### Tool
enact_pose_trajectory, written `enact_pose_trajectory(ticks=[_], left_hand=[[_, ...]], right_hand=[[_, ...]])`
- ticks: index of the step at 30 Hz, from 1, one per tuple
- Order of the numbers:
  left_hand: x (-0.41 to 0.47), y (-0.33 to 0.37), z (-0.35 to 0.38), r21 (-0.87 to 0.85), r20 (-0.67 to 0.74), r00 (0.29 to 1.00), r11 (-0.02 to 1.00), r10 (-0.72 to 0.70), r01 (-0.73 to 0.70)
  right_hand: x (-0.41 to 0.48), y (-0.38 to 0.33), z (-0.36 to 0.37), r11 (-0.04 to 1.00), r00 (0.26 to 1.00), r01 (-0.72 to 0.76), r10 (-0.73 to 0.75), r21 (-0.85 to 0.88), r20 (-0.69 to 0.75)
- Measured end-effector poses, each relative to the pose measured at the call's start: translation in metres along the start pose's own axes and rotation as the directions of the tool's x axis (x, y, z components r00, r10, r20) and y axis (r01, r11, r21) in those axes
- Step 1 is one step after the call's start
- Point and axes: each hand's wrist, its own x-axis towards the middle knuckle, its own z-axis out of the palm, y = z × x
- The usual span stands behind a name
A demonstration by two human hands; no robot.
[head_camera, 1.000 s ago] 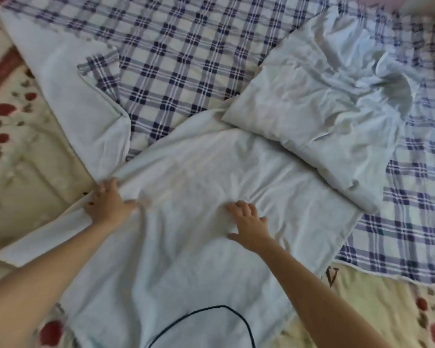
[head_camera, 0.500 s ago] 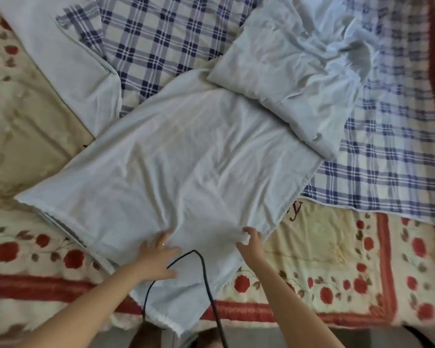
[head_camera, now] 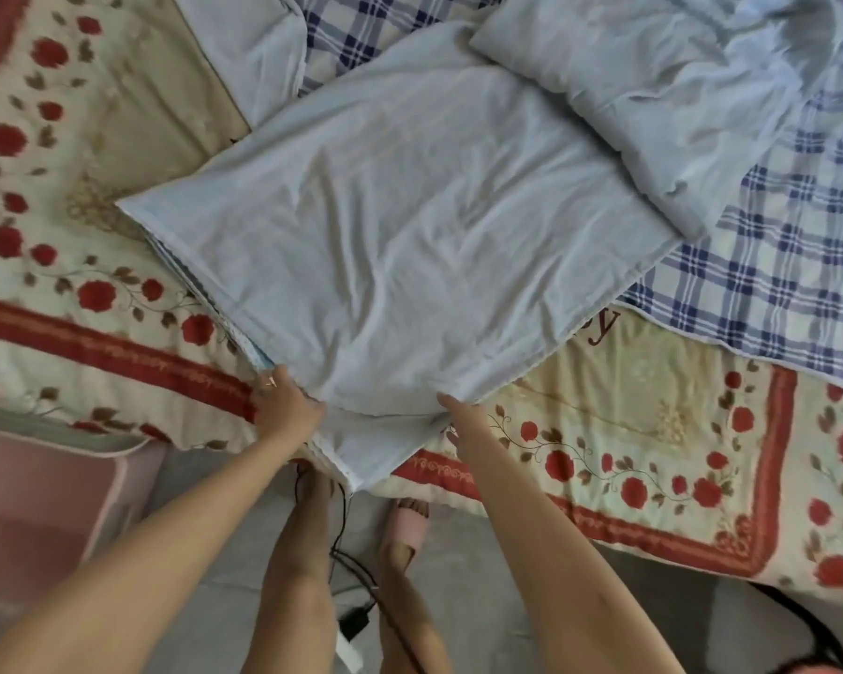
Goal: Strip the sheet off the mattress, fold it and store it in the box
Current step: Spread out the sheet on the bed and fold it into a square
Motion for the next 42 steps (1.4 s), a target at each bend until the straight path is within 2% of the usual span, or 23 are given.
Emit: enact_pose_trajectory(ticks=[2,4,7,10,12,15,16,21,24,28,31,33,35,37,38,39,40,42], left_hand=[[0.01,-0.002,0.011,-0.15,-0.029,0.992,0.981,-0.126,0.12],[0.018,-0.001,0.02,-0.313,-0.084,0.982,0.94,-0.169,0.135],[0.023,0.012,0.022,-0.606,-0.114,0.94,0.773,-0.322,0.191],[0.028,0.025,0.016,-0.707,-0.051,0.893,0.647,-0.448,0.285],[0.038,0.016,0.015,-0.724,-0.068,0.918,0.653,-0.391,0.224],[0.031,0.004,0.018,-0.593,-0.027,0.964,0.78,-0.265,0.199],[0.026,0.0,0.024,-0.583,-0.026,0.966,0.79,-0.255,0.193],[0.012,-0.007,0.038,-0.696,0.098,0.97,0.681,-0.224,0.227],[0.007,-0.009,0.039,-0.749,0.062,0.966,0.628,-0.251,0.211],[0.001,-0.017,0.045,-0.72,0.02,0.974,0.673,-0.224,0.169],[0.007,-0.012,0.048,-0.731,0.004,0.966,0.658,-0.26,0.18],[0.012,-0.003,0.042,-0.788,-0.085,0.942,0.6,-0.324,0.135],[0.029,0.002,0.026,-0.894,-0.089,0.898,0.432,-0.432,0.12],[0.067,-0.002,0.002,-0.956,0.063,0.864,0.218,-0.499,0.196],[0.087,-0.004,-0.011,-0.955,0.154,0.875,0.159,-0.458,0.251],[0.107,-0.008,-0.019,-0.938,0.24,0.89,0.146,-0.387,0.316],[0.121,-0.008,-0.028,-0.932,0.264,0.922,0.172,-0.284,0.32],[0.112,0.017,-0.059,-0.929,0.254,0.95,0.227,-0.182,0.292]], right_hand=[[0.007,0.01,0.013,0.997,0.999,-0.011,0.008,0.073,0.041],[0.015,0.017,0.021,0.998,0.999,0.014,-0.016,0.066,0.028],[0.021,0.023,0.025,0.998,0.999,0.008,-0.011,0.067,0.044],[0.026,0.02,0.022,0.995,0.998,0.006,-0.012,0.095,0.061],[0.025,0.021,0.022,0.992,0.995,0.01,-0.022,0.124,0.093],[0.02,0.023,0.024,0.989,0.997,0.037,-0.047,0.14,0.065],[0.018,0.025,0.025,0.988,0.997,0.062,-0.067,0.139,0.028],[0.013,0.041,0.024,0.988,0.997,0.075,-0.073,0.134,-0.025],[0.009,0.04,0.02,0.987,0.996,0.081,-0.078,0.142,-0.03],[0.009,0.038,0.021,0.984,1.0,0.007,-0.011,0.178,0.022],[0.012,0.041,0.026,0.976,0.994,-0.031,0.007,0.215,0.107],[0.014,0.039,0.032,0.977,0.989,-0.018,-0.014,0.213,0.149],[0.018,0.034,0.039,0.974,0.99,0.008,-0.039,0.225,0.132],[0.01,0.022,0.044,0.969,0.994,0.069,-0.087,0.236,0.067],[0.003,0.013,0.046,0.964,0.991,0.12,-0.132,0.235,0.035],[-0.008,0.007,0.046,0.953,0.981,0.188,-0.196,0.239,0.009],[-0.021,0.001,0.043,0.938,0.964,0.265,-0.266,0.223,-0.026],[-0.056,-0.005,0.031,0.902,0.913,0.406,-0.395,0.144,-0.101]])
